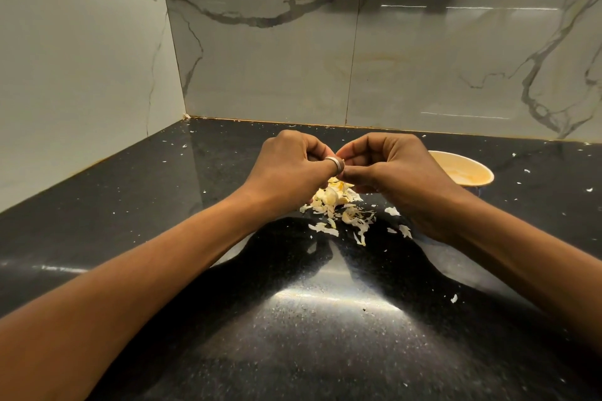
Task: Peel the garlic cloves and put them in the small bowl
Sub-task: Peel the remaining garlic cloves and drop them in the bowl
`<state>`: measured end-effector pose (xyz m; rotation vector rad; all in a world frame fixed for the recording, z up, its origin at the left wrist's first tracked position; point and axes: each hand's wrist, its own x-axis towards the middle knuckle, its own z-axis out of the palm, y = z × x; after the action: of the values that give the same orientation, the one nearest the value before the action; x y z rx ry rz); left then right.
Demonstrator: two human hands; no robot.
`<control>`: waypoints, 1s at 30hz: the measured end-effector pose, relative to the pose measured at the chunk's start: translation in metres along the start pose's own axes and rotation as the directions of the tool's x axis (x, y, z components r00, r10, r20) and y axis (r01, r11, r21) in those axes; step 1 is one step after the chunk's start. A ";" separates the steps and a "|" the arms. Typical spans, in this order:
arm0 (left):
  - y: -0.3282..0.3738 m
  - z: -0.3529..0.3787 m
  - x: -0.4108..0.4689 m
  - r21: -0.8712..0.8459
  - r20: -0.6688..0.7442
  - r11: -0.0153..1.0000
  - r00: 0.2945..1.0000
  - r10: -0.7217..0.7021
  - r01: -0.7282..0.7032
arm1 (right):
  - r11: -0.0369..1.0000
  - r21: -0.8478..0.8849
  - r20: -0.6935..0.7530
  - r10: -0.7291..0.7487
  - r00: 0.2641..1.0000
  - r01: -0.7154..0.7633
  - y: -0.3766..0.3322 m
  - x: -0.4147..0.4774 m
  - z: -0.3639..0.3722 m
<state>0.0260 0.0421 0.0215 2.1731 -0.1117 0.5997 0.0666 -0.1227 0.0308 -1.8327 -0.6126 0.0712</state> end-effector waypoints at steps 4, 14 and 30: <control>-0.001 0.001 0.001 0.051 -0.008 0.998 0.999 0.037 -0.036 | 0.999 -0.039 -0.020 -0.011 1.000 0.010 0.002 0.002 -0.001; 0.002 -0.001 0.001 0.084 -0.026 0.996 1.000 -0.003 0.006 | 0.993 0.116 -0.049 0.027 0.998 -0.021 -0.002 0.000 -0.004; 0.001 -0.002 0.002 0.172 -0.093 0.985 0.996 -0.015 0.031 | 0.967 0.246 -0.105 0.101 0.989 -0.072 -0.007 0.001 -0.009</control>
<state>0.0270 0.0433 0.0241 2.3065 0.0157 0.7178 0.0682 -0.1285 0.0401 -1.6137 -0.4211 0.0921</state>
